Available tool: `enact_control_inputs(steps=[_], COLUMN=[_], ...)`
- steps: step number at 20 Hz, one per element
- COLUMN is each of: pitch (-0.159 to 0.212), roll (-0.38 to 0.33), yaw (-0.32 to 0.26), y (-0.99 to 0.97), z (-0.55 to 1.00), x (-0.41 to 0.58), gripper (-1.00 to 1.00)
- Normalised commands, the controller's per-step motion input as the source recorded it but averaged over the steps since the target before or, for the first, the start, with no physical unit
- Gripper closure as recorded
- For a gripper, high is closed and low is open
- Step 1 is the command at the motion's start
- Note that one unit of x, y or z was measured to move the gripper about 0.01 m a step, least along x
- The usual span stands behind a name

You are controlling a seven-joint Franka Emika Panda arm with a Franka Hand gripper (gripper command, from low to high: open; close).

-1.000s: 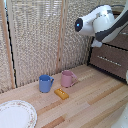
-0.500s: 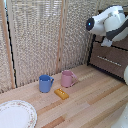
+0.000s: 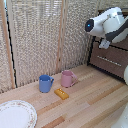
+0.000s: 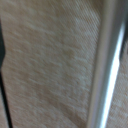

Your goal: Propose to navigate your clamp on the clench of the first drawer. Use gentle force to register to the cabinet. Send posterior your swing mandate till over it lurks, a cup of pink essence. Fortify your grip after aiming concentric with the pink cup’s periphery. Manoeuvre the pink towards the cabinet's top. Drop your compression till the cup is resting inside.

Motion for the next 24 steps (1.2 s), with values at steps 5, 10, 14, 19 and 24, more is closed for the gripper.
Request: enact_control_inputs(steps=[5, 10, 14, 19, 24], pitch=[0.011, 0.05, 0.082, 0.095, -0.014], roll=[0.052, 0.051, 0.104, 0.041, -0.035], yaw=[0.131, -0.147, -0.217, -0.078, -0.013], y=[-0.13, 0.11, 0.42, 0.82, 0.99], z=[0.0, 0.01, 0.0, -0.2, -0.34], x=[0.09, 0.226, 0.139, 0.048, 0.041], gripper=[1.0, 1.0, 1.0, 1.0, 1.0])
